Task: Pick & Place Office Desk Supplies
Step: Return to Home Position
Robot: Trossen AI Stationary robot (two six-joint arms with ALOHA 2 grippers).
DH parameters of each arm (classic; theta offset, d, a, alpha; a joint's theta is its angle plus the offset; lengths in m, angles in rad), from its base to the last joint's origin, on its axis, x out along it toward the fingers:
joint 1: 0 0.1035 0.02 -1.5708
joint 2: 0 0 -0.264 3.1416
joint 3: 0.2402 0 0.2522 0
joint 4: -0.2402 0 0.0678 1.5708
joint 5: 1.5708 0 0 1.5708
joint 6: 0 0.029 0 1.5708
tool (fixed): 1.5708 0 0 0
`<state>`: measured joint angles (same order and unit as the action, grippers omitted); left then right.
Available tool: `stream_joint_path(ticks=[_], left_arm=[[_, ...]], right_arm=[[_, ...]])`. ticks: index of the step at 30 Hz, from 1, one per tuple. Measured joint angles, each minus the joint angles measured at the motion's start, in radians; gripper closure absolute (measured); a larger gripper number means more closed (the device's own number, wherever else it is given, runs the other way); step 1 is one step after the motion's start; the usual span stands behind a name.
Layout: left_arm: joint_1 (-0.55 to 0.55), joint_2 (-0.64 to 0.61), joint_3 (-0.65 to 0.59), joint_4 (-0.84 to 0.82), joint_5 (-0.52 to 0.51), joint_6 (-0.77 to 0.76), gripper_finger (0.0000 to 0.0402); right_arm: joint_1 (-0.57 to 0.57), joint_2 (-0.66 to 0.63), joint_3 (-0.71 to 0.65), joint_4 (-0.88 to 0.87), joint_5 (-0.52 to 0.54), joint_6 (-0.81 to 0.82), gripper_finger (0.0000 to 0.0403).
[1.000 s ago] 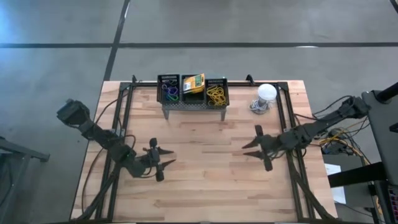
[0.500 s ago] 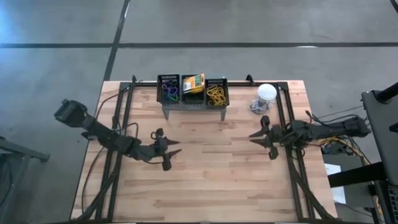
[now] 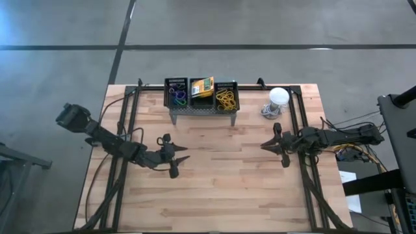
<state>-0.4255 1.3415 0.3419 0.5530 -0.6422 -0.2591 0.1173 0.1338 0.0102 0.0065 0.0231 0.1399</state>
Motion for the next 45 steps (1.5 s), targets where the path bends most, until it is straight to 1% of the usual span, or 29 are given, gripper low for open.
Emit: stream_joint_path(ticks=[2,5,9,13,15,23,27,31,33,35,38,40,43,45], left_arm=[[0.000,0.000,-0.001,-0.002,0.000,-0.002,0.0229],[-0.001,0.000,-0.001,-0.002,0.008,-0.002,0.0229],[-0.001,0.000,-0.002,-0.008,0.008,-0.002,0.0229],[-0.001,0.000,-0.003,-0.071,0.008,-0.026,0.0229],[-0.001,0.000,-0.003,-0.098,0.008,-0.026,0.0229],[-0.001,0.000,-0.003,-0.188,0.008,-0.026,0.0229],[-0.001,-0.004,-0.003,-0.226,0.009,-0.028,0.0229],[0.002,-0.100,-0.018,-0.307,0.019,-0.028,0.0229],[0.002,-0.180,-0.060,-0.327,0.044,-0.054,0.0229],[0.002,-0.256,-0.115,-0.257,0.085,-0.088,0.0229],[0.002,-0.396,-0.242,-0.140,0.093,-0.079,0.0229],[0.003,-0.510,-0.339,-0.088,0.105,-0.081,0.0229],[0.030,-0.664,-0.335,-0.112,0.145,-0.020,0.0229],[0.064,-0.716,-0.335,-0.071,0.260,0.139,0.0229]], right_arm=[[0.000,0.013,0.000,0.000,-0.002,-0.044,0.0382],[0.000,0.020,0.000,0.001,-0.002,-0.070,0.0393],[-0.002,0.019,0.000,0.007,0.013,-0.106,0.0394],[-0.002,0.020,0.000,0.010,0.028,-0.012,0.0394],[-0.003,0.020,-0.001,0.010,0.029,-0.004,0.0394],[-0.002,0.020,-0.001,0.010,0.029,-0.089,0.0394],[-0.002,0.020,-0.001,0.009,0.029,-0.090,0.0394],[-0.002,0.020,-0.001,0.010,0.029,-0.095,0.0394],[-0.002,0.023,-0.001,0.010,0.029,-0.091,0.0394],[-0.002,0.024,-0.001,0.008,0.029,-0.092,0.0394],[-0.002,0.032,-0.001,0.009,0.029,-0.091,0.0394],[-0.002,0.039,-0.001,0.009,0.029,-0.092,0.0394],[-0.002,0.042,-0.001,0.009,0.029,-0.091,0.0394],[-0.002,0.044,-0.001,0.017,0.029,-0.093,0.0394]])
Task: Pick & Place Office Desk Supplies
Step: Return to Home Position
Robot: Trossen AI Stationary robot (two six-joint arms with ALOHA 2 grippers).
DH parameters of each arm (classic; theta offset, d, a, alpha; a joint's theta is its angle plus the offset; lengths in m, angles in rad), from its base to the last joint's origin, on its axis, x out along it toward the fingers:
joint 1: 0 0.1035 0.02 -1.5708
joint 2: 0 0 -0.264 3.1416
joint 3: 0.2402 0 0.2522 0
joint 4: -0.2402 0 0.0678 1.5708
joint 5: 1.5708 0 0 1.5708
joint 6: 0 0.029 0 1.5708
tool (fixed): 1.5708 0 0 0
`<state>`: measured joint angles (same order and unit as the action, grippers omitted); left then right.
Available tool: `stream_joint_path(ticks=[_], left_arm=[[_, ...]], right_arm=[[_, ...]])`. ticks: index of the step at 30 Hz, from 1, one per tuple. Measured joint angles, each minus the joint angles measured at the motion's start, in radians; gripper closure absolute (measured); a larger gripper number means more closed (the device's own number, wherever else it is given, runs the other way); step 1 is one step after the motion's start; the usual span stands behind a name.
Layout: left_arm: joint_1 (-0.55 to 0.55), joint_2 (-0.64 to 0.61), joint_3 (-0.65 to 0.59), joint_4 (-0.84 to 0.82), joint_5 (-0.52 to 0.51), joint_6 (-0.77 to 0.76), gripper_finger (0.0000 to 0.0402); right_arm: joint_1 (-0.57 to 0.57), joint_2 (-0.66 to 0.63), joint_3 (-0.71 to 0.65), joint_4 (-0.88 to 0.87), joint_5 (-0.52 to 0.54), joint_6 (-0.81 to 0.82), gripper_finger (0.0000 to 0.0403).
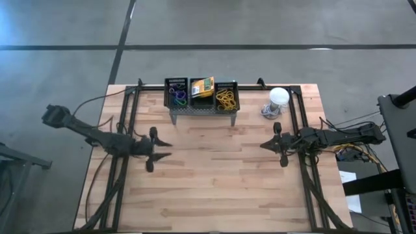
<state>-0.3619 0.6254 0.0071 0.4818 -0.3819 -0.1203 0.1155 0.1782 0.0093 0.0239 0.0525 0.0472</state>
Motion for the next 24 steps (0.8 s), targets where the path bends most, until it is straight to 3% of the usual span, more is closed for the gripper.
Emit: stream_joint_path(ticks=[3,5,6,16,24], left_arm=[[0.055,-0.070,-0.003,0.012,0.310,0.278,0.0229],[0.089,-0.104,-0.003,-0.076,0.475,0.353,0.0229],[0.106,-0.121,-0.003,-0.113,0.511,0.355,0.0229],[0.209,-0.368,-0.004,-0.440,0.506,0.361,0.0229],[0.211,-0.625,-0.004,-0.452,0.479,0.352,0.0229]], right_arm=[[0.000,0.005,0.000,0.005,0.000,-0.002,0.0394],[0.000,0.009,0.000,0.004,0.000,-0.002,0.0394],[0.000,0.010,0.000,0.004,0.000,-0.002,0.0394],[0.000,0.013,0.000,0.002,0.000,-0.002,0.0394],[0.000,0.013,0.000,0.002,0.000,-0.002,0.0394]])
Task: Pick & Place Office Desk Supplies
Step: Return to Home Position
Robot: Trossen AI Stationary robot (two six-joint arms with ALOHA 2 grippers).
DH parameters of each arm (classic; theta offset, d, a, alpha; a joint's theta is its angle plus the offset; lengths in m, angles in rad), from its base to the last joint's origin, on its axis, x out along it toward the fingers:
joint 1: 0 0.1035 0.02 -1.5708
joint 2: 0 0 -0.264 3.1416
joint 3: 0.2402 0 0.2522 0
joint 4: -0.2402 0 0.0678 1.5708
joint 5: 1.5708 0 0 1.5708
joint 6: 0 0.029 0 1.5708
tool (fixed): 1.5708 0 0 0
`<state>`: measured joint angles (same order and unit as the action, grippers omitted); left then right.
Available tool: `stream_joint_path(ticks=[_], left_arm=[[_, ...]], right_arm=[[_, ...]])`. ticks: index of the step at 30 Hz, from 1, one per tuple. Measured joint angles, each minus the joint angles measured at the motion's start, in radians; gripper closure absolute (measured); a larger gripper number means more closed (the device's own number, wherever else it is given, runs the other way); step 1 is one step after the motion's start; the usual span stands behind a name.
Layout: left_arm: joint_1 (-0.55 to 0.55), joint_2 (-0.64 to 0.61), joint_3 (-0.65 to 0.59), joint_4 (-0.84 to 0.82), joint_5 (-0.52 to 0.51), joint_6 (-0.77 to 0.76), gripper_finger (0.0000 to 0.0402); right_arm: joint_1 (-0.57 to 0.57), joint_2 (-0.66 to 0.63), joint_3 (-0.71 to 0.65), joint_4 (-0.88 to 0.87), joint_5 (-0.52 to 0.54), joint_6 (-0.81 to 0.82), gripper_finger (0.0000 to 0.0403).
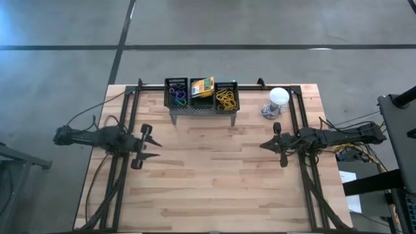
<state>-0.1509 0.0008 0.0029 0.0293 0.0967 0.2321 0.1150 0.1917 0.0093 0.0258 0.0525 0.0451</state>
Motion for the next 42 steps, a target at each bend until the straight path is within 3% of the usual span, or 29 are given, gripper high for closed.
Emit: stream_joint_path(ticks=[5,12,16,18,20,32,37,42], left_arm=[[0.002,-0.003,0.000,0.076,0.000,0.000,0.0229],[0.009,-0.002,0.000,-0.005,0.000,0.003,0.0245],[0.010,-0.001,0.000,-0.016,-0.102,-0.206,0.0312],[0.017,-0.001,0.000,-0.015,-0.116,-0.297,0.0368],[0.029,-0.001,0.000,-0.015,-0.116,-0.331,0.0391],[0.088,-0.001,0.000,-0.017,-0.112,-0.335,0.0400],[0.088,-0.001,0.000,-0.018,-0.112,-0.205,0.0400],[0.087,-0.001,0.000,-0.017,-0.112,-0.313,0.0401]], right_arm=[[0.000,0.000,0.000,0.000,0.001,0.000,0.0394],[0.000,0.010,0.000,-0.008,0.001,0.000,0.0394],[0.000,0.016,0.000,-0.008,0.001,0.003,0.0394],[0.000,0.019,0.000,-0.009,0.000,0.000,0.0394],[0.000,0.021,0.000,-0.010,0.000,0.000,0.0394],[0.000,0.020,0.000,-0.010,0.000,0.003,0.0394],[0.000,0.020,0.000,-0.010,0.000,0.004,0.0394],[0.000,0.020,0.000,-0.010,0.000,0.004,0.0394]])
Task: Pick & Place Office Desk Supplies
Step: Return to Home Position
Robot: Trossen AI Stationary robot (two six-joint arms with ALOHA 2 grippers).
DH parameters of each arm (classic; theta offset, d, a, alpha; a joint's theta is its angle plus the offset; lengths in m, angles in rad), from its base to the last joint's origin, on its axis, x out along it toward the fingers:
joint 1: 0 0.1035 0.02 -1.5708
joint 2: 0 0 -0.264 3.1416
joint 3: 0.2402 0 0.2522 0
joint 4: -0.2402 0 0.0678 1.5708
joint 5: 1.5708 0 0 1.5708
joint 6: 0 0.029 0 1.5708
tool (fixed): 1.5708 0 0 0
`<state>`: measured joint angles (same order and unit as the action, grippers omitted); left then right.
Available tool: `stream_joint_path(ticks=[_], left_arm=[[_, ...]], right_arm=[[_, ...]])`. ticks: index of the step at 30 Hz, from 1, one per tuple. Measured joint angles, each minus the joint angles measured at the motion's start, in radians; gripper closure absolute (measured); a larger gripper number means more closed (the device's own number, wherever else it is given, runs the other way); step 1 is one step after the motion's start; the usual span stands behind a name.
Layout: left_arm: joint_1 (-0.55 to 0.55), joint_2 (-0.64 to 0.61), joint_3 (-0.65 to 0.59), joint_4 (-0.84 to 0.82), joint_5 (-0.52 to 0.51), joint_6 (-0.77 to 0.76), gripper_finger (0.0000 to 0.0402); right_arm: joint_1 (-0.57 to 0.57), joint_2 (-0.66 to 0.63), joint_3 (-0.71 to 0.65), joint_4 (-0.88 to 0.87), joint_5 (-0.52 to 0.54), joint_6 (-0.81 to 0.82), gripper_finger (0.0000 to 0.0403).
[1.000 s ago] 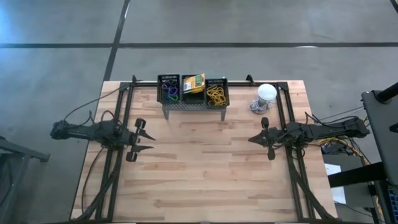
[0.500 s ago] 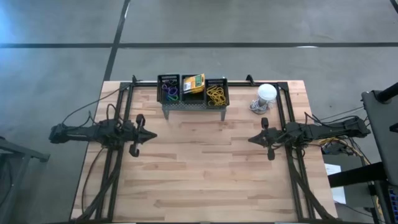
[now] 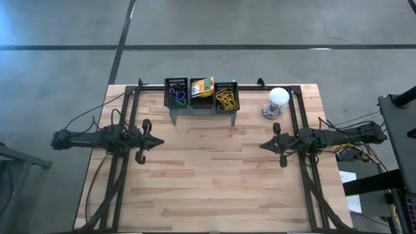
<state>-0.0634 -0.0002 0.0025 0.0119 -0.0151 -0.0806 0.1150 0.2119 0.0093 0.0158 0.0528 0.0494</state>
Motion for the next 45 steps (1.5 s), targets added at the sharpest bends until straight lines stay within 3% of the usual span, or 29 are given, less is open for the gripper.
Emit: stream_joint_path(ticks=[10,34,38,42,45], left_arm=[[0.000,0.009,-0.001,0.001,0.000,0.001,0.0378],[0.000,0.009,-0.001,0.002,0.000,0.001,0.0376],[0.000,0.009,-0.001,0.002,0.000,0.001,0.0376],[-0.001,0.009,-0.001,0.002,0.000,0.001,0.0376],[-0.001,0.012,-0.001,0.003,0.000,0.001,0.0376]], right_arm=[[0.000,0.000,0.000,0.000,0.000,0.000,0.0394],[0.000,0.000,0.000,0.000,0.000,0.001,0.0394],[-0.003,-0.062,0.000,-0.001,-0.001,-0.035,0.0394],[-0.034,-0.211,0.000,0.003,0.000,-0.059,0.0394],[-0.051,-0.210,0.001,0.102,-0.002,-0.050,0.0394]])
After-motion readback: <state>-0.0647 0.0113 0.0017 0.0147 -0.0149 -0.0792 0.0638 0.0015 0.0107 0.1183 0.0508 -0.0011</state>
